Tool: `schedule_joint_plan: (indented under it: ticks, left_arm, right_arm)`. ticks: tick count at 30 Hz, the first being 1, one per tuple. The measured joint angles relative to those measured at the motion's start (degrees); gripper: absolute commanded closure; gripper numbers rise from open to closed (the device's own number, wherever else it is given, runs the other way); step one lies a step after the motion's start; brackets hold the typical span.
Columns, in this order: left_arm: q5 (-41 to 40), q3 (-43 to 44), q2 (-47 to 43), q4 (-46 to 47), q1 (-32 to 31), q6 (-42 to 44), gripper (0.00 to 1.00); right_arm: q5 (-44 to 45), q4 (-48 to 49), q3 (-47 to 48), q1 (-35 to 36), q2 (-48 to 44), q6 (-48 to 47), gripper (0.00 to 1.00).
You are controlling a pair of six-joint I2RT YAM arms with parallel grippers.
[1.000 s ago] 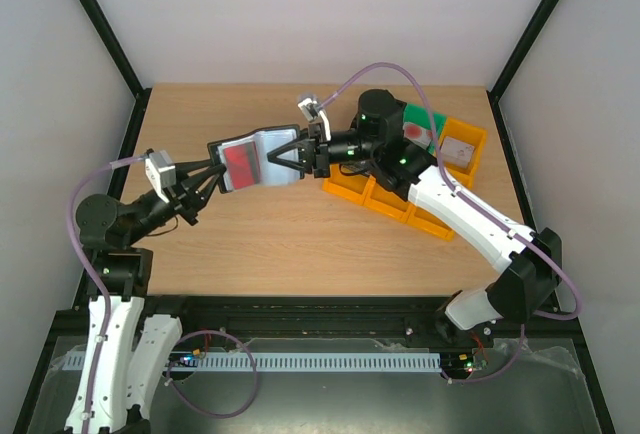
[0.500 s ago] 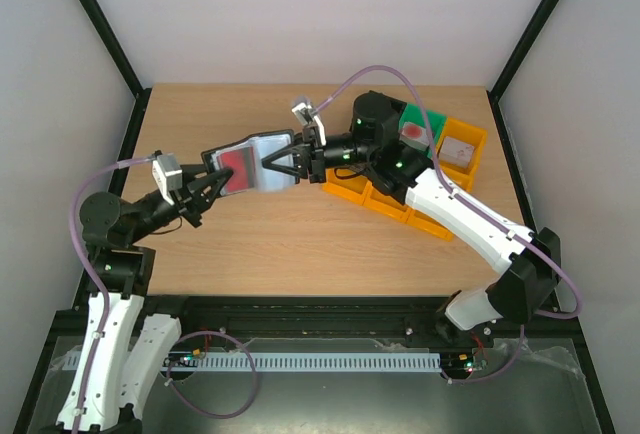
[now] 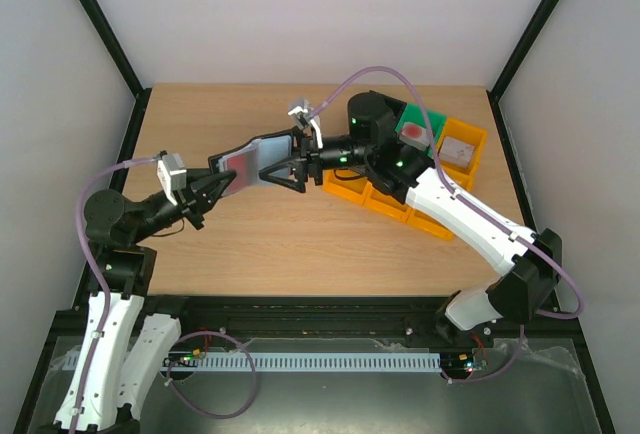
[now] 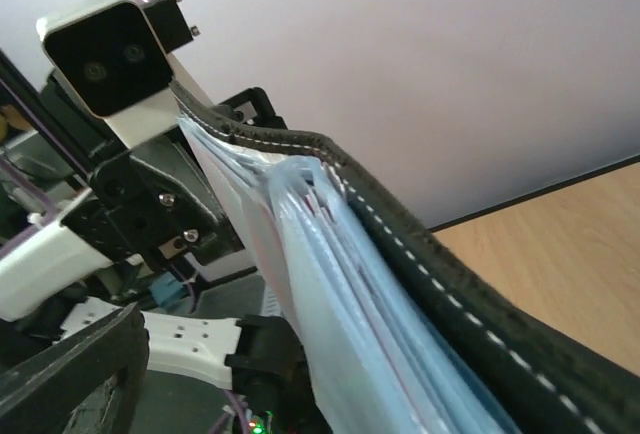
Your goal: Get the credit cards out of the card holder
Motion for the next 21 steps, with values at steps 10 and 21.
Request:
schedule_joint_plan:
  ticks: [10, 21]
  left_arm:
    - [2.7, -0.8, 0.1, 3.4, 0.0, -4.6, 0.98]
    - [2.4, -0.9, 0.2, 5.2, 0.3, -8.6, 0.85]
  right_arm:
    - [3.1, 0.7, 2.4, 2.3, 2.6, -0.8, 0.36]
    - [-2.6, 4.4, 2.8, 1.9, 4.3, 1.9, 0.98]
